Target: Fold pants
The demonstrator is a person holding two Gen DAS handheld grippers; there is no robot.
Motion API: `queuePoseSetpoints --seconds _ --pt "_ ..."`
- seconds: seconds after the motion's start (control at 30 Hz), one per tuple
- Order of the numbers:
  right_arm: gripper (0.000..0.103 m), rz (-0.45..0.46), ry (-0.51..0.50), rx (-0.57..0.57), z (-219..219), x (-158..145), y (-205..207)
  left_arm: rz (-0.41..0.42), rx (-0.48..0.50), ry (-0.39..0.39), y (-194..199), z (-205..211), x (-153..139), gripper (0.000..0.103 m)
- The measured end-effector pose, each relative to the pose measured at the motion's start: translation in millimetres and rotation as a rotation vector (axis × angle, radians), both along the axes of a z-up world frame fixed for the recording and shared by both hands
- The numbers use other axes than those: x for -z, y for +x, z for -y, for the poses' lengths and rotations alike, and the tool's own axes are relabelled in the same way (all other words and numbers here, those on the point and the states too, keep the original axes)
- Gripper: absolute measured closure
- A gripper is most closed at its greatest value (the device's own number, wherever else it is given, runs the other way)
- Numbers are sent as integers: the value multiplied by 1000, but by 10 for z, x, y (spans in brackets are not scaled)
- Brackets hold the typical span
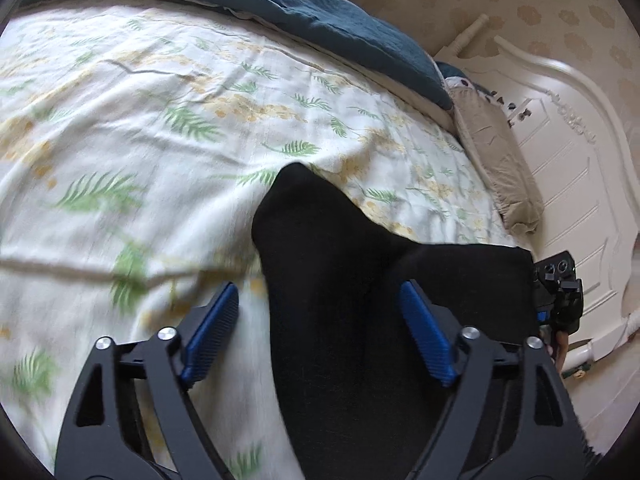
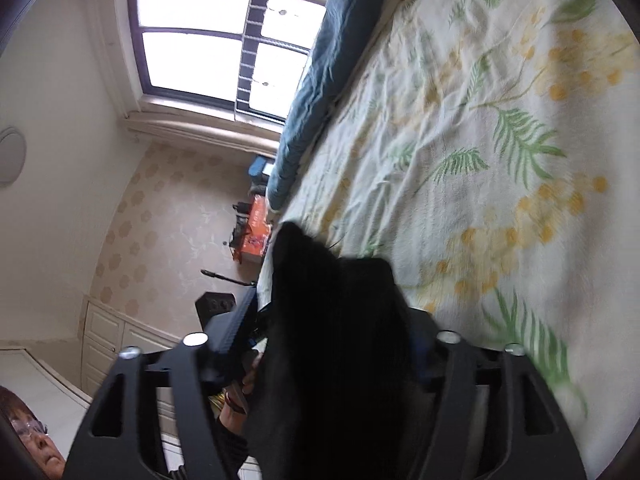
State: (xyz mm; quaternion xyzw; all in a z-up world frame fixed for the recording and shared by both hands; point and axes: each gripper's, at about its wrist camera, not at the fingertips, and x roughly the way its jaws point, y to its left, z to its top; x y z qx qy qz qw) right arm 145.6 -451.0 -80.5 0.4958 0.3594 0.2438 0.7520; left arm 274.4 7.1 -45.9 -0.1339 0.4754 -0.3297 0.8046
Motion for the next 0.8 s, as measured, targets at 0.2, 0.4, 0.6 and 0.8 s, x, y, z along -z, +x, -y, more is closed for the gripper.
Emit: queuePoseSetpoints --seconds 0.2,0.4,0.6,0.8 --pt "25 -16 -72 41 11 -132 -658 -73 -29 -116 -503 -356 1 14" --pt "24 -24 -20 90 -57 -106 -1225 -156 -69 -220 -1096 -570 48 13" --pt "21 -25 -29 143 -183 -99 -1361 -212 -79 -315 -1407 -540 119 12" --pt "16 -62 -35 181 -242 -121 -1268 -206 -87 -312 -1455 -373 159 12"
